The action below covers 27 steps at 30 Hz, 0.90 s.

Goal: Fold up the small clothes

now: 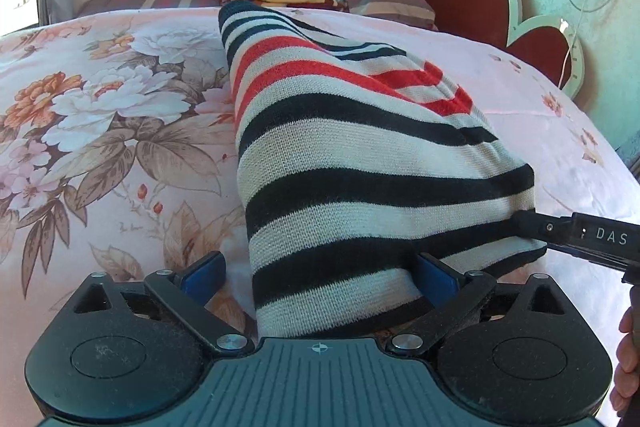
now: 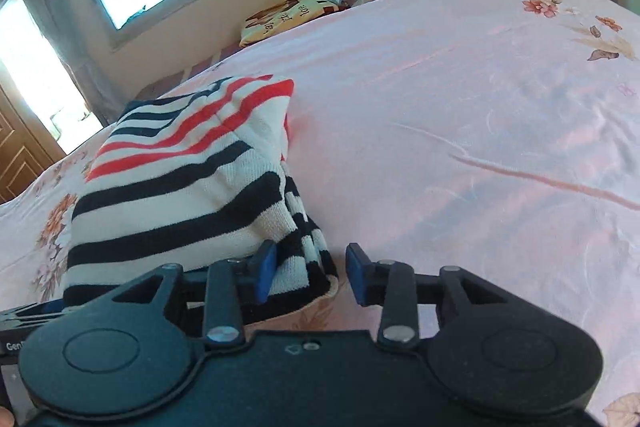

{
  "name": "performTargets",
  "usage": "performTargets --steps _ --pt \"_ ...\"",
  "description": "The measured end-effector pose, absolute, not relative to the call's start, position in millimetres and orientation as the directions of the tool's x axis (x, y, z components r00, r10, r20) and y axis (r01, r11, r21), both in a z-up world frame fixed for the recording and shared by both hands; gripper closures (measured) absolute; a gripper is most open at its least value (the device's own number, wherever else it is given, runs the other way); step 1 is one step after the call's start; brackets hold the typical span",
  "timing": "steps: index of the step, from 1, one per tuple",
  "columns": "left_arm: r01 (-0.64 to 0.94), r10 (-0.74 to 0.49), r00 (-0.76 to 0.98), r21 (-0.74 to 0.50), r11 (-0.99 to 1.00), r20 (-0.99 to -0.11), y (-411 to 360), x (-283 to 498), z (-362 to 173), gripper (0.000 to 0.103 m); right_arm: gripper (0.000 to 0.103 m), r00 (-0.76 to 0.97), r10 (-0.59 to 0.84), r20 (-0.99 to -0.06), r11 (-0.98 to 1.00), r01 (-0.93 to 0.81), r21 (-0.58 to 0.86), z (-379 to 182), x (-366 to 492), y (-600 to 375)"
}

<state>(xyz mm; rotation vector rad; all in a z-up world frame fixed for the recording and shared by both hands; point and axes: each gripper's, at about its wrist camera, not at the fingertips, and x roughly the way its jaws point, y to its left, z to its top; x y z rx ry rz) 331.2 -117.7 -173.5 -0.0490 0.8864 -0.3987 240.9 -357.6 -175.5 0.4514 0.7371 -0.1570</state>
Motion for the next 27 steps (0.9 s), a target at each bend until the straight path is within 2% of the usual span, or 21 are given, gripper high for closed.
performTargets --steps 5,12,17,22,25,27 --pt "0.317 -0.376 0.615 -0.219 0.923 -0.693 -100.1 311.5 -150.0 0.004 0.069 0.790 -0.049 -0.612 0.933 0.254 0.254 -141.2 219.4 -335.4" --pt "0.298 -0.369 0.655 -0.223 0.928 -0.660 -94.2 315.2 -128.2 0.004 0.084 0.795 0.001 -0.607 0.966 0.156 0.206 -122.1 230.7 -311.3" --pt "0.260 -0.328 0.689 -0.202 0.944 -0.647 -106.2 348.2 -117.0 0.004 0.084 0.788 0.031 -0.615 0.964 0.138 0.226 -124.2 270.3 -315.0" --pt "0.217 -0.298 0.682 -0.204 0.955 -0.668 -130.9 396.8 -127.4 0.004 0.084 0.782 0.061 -0.620 0.963 0.117 0.242 -133.8 308.1 -327.6" --pt "0.147 -0.231 0.645 -0.177 0.973 -0.728 -133.8 419.8 -155.6 0.004 0.084 0.771 0.075 -0.633 0.963 0.109 0.247 -149.1 326.6 -332.3" --pt "0.095 -0.287 0.607 -0.291 0.952 -0.741 -119.4 424.2 -178.5 0.003 0.087 0.748 0.081 -0.659 0.973 0.083 0.214 -166.7 333.9 -331.7"
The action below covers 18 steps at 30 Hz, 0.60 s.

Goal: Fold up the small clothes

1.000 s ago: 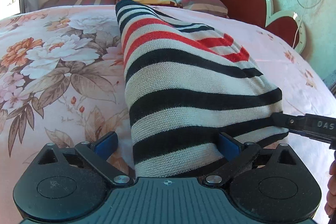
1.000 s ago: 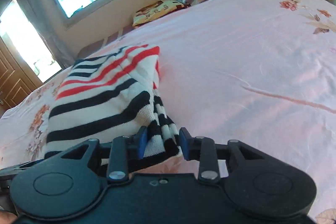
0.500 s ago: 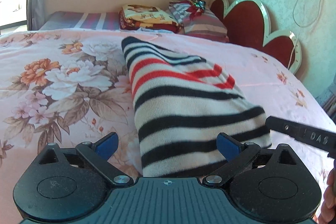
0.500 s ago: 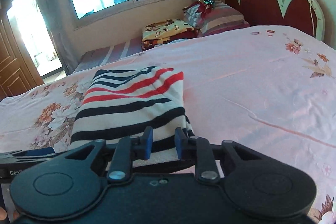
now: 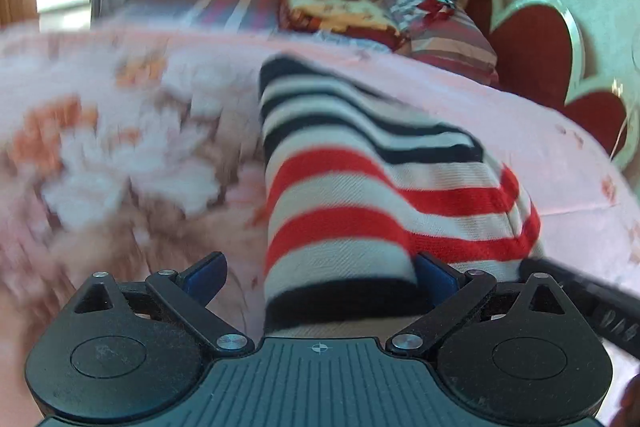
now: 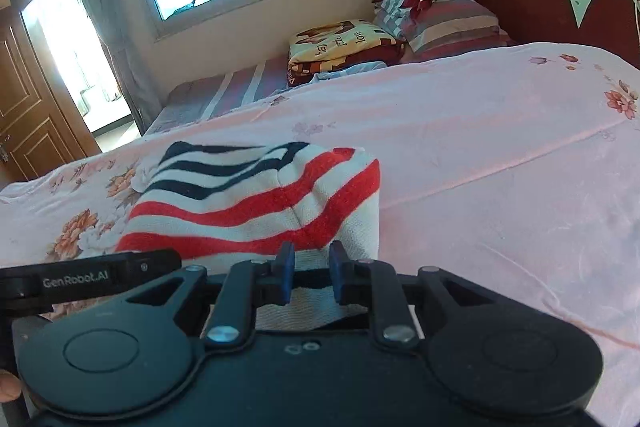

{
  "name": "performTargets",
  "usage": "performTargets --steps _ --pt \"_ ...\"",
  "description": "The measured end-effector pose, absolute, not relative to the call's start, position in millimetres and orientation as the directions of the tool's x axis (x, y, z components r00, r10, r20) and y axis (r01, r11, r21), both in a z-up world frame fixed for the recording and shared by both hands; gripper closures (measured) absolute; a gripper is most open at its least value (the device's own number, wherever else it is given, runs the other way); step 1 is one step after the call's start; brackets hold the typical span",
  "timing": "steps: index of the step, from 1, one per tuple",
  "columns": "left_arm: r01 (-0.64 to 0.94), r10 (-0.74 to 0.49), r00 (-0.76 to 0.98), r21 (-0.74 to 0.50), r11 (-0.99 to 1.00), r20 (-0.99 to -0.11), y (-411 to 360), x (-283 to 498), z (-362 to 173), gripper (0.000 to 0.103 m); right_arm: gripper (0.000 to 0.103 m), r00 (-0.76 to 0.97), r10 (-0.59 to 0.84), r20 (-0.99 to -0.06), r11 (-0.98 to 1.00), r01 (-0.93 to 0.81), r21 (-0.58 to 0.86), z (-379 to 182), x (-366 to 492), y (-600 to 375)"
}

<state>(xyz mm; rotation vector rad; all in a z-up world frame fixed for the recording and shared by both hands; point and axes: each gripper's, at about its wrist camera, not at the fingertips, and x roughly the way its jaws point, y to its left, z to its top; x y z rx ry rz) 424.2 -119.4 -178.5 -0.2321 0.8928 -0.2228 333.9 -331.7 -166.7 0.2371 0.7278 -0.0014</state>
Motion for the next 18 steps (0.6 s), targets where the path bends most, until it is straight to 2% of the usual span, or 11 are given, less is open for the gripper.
performTargets --steps 1,3,5,9,14,18 --pt "0.062 -0.311 0.609 -0.347 0.936 -0.730 -112.3 422.8 -185.2 0.001 0.089 0.755 0.088 -0.649 0.978 0.058 0.200 -173.0 332.8 -331.9" --pt "0.071 -0.297 0.622 -0.326 0.943 -0.725 -116.5 419.6 -184.0 0.001 0.089 0.759 0.098 -0.644 0.986 0.011 0.164 -170.7 330.6 -330.4" --pt "0.045 -0.289 0.623 -0.335 0.941 -0.727 -117.2 418.9 -179.0 0.001 0.089 0.752 0.128 -0.646 0.981 -0.001 0.193 -161.4 331.7 -335.8" --pt "0.022 -0.222 0.688 -0.287 0.958 -0.691 -119.5 423.9 -160.6 0.002 0.084 0.785 0.156 -0.599 0.975 -0.024 0.222 -141.4 343.5 -341.1" --pt "-0.019 -0.192 0.644 -0.267 0.964 -0.741 -114.1 464.5 -171.3 0.001 0.084 0.775 0.133 -0.617 0.977 0.004 0.215 -145.5 383.8 -341.5" --pt "-0.052 -0.211 0.642 -0.316 0.947 -0.737 -106.3 469.4 -185.7 0.000 0.085 0.736 0.110 -0.668 0.986 0.002 0.165 -173.7 405.5 -341.5"
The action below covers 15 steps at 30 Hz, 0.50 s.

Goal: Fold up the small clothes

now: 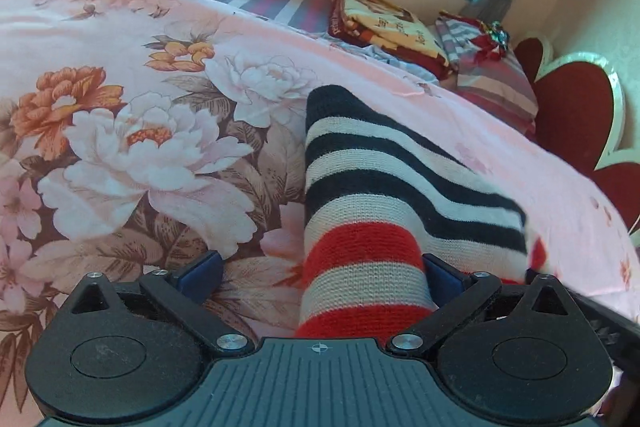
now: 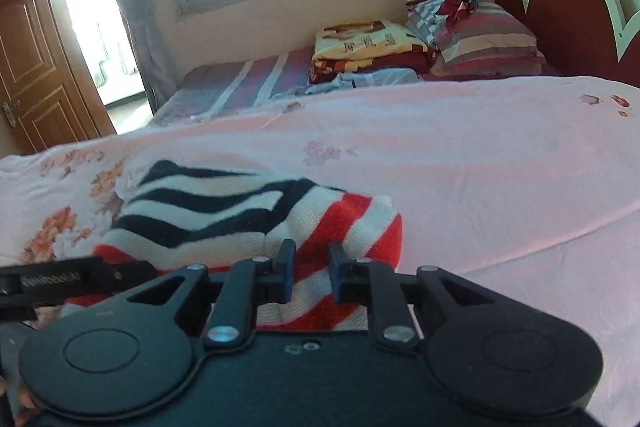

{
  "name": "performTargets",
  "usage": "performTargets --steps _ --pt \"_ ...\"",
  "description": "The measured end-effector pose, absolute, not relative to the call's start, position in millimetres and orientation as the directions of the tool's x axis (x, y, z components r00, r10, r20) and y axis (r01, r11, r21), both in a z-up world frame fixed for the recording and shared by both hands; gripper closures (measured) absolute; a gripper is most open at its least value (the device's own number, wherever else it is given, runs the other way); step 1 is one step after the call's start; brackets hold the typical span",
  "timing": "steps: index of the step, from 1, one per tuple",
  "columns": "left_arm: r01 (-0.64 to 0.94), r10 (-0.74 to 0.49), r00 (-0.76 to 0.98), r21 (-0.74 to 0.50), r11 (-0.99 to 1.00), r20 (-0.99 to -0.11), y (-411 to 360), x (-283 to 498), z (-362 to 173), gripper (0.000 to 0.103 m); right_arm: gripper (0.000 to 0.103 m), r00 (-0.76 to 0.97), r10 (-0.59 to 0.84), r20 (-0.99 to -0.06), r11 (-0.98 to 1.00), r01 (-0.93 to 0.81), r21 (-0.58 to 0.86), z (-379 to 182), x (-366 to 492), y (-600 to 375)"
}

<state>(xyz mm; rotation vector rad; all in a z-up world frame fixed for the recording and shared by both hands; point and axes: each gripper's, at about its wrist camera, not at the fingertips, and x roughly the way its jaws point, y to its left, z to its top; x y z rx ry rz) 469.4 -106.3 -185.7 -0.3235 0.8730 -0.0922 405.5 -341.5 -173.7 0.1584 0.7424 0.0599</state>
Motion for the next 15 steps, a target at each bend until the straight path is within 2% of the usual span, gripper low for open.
performTargets --steps 5,6,7,11,15 --pt "-0.062 -0.166 0.676 -0.280 0.958 -0.718 -110.4 470.7 -173.7 0.000 0.085 0.753 0.131 -0.645 0.984 -0.019 0.178 -157.1 407.2 -345.2" --pt "-0.069 -0.155 0.682 -0.274 0.959 -0.715 -110.1 475.0 -172.4 0.000 0.082 0.759 0.129 -0.638 0.985 -0.021 0.174 -154.0 410.6 -343.9" --pt "-0.077 -0.153 0.677 -0.276 0.958 -0.720 -109.4 480.6 -172.8 0.000 0.079 0.757 0.128 -0.641 0.985 -0.023 0.170 -153.6 416.0 -342.1" --pt "-0.102 -0.142 0.646 -0.270 0.958 -0.750 -106.8 499.7 -183.8 0.000 0.081 0.727 0.106 -0.679 0.992 -0.033 0.120 -169.4 438.0 -333.7" --pt "-0.084 -0.124 0.661 -0.237 0.968 -0.740 -110.9 496.6 -187.8 0.000 0.081 0.719 0.095 -0.689 0.995 -0.057 0.077 -177.2 449.7 -329.3"
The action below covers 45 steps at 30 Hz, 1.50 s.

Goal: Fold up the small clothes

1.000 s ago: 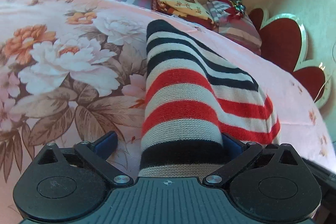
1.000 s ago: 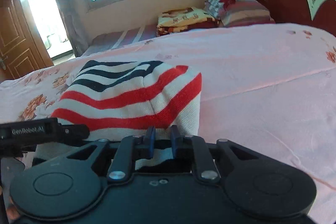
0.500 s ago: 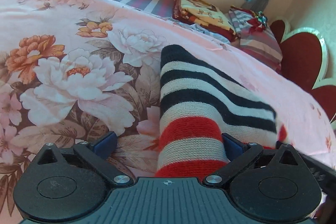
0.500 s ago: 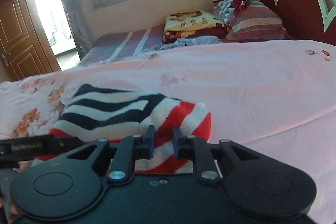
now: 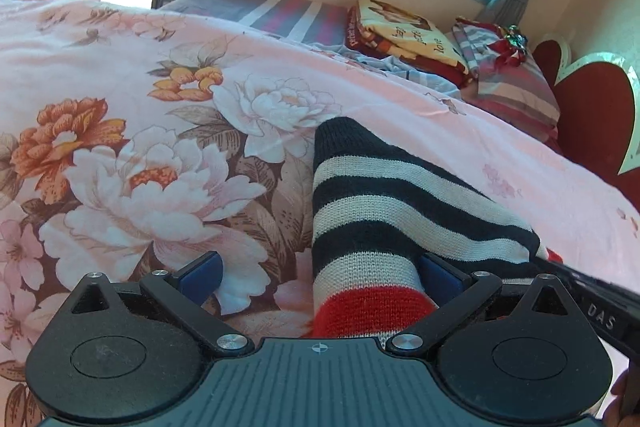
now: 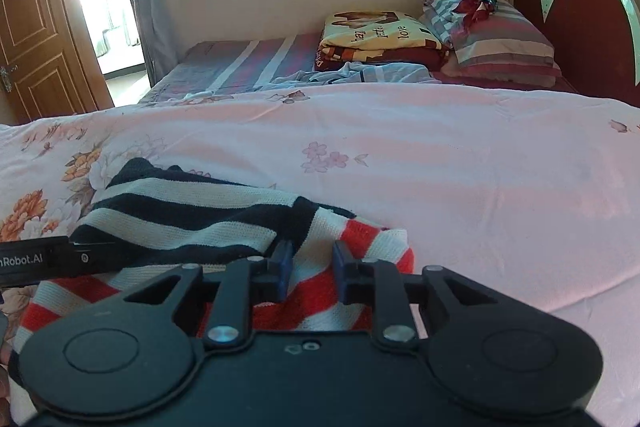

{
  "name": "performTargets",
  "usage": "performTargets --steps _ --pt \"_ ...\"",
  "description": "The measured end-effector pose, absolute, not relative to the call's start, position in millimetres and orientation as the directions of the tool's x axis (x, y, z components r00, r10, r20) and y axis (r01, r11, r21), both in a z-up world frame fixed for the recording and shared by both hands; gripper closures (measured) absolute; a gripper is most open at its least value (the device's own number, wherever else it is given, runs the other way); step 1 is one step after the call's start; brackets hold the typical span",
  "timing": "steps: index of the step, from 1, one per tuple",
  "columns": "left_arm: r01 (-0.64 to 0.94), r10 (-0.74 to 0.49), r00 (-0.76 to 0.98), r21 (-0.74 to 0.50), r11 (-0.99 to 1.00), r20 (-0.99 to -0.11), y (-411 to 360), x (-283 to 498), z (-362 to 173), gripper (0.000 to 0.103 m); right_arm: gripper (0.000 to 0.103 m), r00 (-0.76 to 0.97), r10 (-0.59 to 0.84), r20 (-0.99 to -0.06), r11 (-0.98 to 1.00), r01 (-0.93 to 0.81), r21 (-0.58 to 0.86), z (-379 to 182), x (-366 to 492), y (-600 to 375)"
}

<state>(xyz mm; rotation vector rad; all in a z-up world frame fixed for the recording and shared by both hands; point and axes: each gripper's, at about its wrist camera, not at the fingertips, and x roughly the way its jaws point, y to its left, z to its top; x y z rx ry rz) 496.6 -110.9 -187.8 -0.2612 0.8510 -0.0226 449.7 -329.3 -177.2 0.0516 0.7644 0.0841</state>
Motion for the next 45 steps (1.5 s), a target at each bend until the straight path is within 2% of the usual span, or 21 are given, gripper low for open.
performTargets --steps 8,15,20,25,31,36,41,45 --pt "-0.079 -0.119 0.650 -0.222 0.972 -0.751 -111.9 490.3 -181.0 0.000 0.081 0.683 0.098 -0.723 0.995 -0.075 0.065 -164.3 450.7 -330.6" --pt "-0.041 -0.138 0.675 -0.223 0.974 -0.725 -113.8 452.0 -171.0 0.000 0.079 0.737 0.148 -0.660 0.989 -0.098 0.113 -139.0 404.6 -329.0" --pt "-0.018 -0.152 0.676 -0.223 0.975 -0.721 -113.7 438.5 -173.9 0.000 0.078 0.721 0.133 -0.680 0.991 -0.112 0.075 -162.0 387.8 -328.2" --pt "-0.013 -0.150 0.670 -0.214 0.977 -0.727 -115.2 432.2 -168.4 0.000 0.077 0.739 0.132 -0.661 0.991 -0.105 0.081 -143.9 367.3 -326.6" --pt "-0.003 -0.159 0.667 -0.216 0.976 -0.727 -116.2 423.0 -166.8 0.000 0.077 0.727 0.096 -0.680 0.993 -0.112 0.020 -156.5 346.1 -324.7" --pt "0.037 -0.167 0.673 -0.192 0.981 -0.721 -119.2 412.0 -160.7 0.000 0.077 0.744 0.106 -0.660 0.994 -0.083 0.066 -140.1 327.6 -328.5" --pt "0.074 -0.191 0.662 -0.191 0.979 -0.725 -122.1 395.1 -163.5 0.000 0.076 0.732 0.069 -0.678 0.996 -0.087 0.007 -155.9 311.4 -325.1" --pt "0.075 -0.205 0.656 -0.208 0.975 -0.727 -119.1 381.8 -165.3 0.000 0.076 0.739 0.074 -0.669 0.997 -0.042 0.064 -147.8 305.8 -327.9"
